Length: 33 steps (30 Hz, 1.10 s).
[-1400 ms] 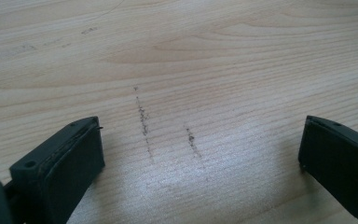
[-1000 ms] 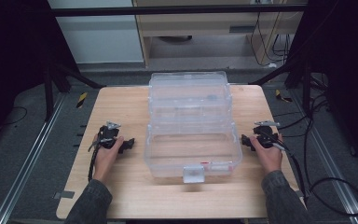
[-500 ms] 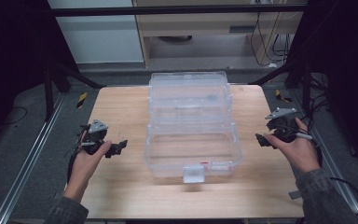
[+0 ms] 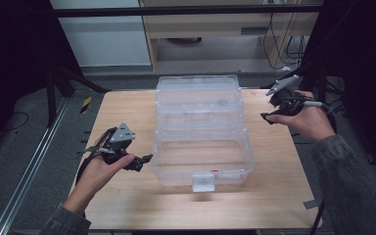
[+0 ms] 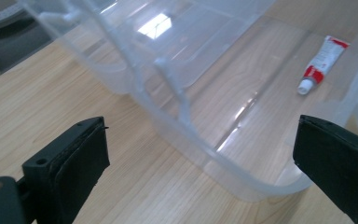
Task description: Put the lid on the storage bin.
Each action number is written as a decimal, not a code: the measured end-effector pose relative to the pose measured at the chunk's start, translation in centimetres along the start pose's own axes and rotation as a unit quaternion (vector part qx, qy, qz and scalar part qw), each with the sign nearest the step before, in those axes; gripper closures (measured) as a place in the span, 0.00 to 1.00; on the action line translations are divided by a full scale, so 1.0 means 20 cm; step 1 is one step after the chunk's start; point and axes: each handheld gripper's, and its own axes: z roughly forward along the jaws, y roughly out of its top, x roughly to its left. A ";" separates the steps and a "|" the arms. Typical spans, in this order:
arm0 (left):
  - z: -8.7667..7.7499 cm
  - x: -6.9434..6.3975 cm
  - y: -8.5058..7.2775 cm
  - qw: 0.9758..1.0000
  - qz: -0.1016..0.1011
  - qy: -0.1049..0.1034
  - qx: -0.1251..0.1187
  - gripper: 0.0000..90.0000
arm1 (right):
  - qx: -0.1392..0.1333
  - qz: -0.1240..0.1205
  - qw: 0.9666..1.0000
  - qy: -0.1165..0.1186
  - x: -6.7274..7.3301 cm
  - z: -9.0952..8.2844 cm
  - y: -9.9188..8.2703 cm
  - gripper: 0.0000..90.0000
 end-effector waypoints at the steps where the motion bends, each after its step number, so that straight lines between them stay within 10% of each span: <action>1: 0.00 0.00 0.00 1.000 0.000 0.000 0.000 0.03 | 0.000 0.000 1.000 0.000 0.00 0.00 0.00 0.39; 11: 0.08 -0.14 0.11 0.997 0.058 -0.053 0.010 0.02 | -0.026 -0.091 0.994 0.060 0.07 -0.03 0.28 0.61; 23: 0.19 -0.19 0.17 0.988 0.107 -0.101 0.052 0.04 | 0.024 -0.215 0.970 0.115 0.23 0.16 0.52 0.74; 33: 0.21 -0.19 0.17 0.984 0.117 -0.118 0.071 0.06 | 0.065 -0.258 0.955 0.131 0.24 0.26 0.57 0.80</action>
